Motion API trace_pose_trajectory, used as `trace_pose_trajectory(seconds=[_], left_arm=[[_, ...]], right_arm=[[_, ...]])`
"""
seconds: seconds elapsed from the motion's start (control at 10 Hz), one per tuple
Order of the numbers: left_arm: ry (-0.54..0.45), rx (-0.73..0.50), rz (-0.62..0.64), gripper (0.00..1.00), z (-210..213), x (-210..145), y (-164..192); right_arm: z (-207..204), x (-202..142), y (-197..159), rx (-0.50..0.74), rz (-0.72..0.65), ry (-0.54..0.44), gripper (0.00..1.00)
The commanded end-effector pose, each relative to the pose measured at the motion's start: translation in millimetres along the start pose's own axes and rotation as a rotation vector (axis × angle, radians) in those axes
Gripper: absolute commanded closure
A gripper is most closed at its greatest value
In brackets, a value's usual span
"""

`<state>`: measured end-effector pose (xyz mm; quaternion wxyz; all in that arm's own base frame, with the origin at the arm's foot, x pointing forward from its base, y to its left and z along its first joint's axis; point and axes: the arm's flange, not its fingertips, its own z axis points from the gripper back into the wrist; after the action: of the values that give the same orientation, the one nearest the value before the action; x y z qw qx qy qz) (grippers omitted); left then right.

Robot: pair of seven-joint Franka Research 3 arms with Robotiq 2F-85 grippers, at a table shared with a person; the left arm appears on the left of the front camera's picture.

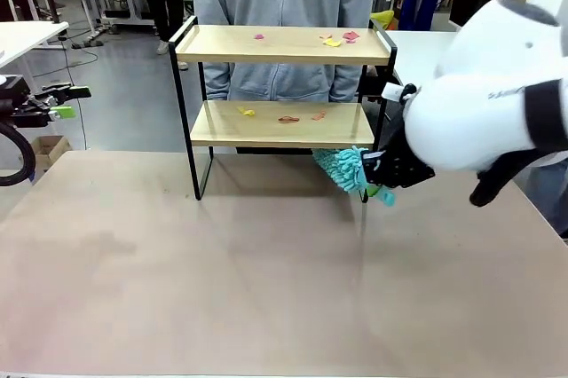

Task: Clean the shelf.
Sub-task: Clean the specific section of the Shelf indicated by the human with the Duster.

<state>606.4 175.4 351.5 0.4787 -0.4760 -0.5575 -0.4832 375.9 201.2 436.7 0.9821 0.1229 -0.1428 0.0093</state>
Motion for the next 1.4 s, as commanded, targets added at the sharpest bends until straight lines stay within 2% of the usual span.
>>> trace_pose_trajectory(seconds=[0.0,0.3,0.8,1.0,1.3], left_arm=[[-0.002,0.001,-0.006,0.0,0,4,-2],[-0.002,0.001,-0.006,0.0,0,4,-2],[-0.002,0.001,-0.006,0.0,0,4,-2],[-0.002,0.001,-0.006,0.0,0,4,-2],[-0.002,0.001,-0.006,0.0,0,4,-2]], right_arm=[[27,-8,-23,0.038,0.098,0.083,0.87],[68,-16,-42,0.115,0.314,0.223,0.87],[124,-44,-49,0.219,0.705,0.38,0.87],[143,-69,-55,0.238,0.812,0.446,0.87],[151,-87,-71,0.189,0.884,0.461,0.87]])
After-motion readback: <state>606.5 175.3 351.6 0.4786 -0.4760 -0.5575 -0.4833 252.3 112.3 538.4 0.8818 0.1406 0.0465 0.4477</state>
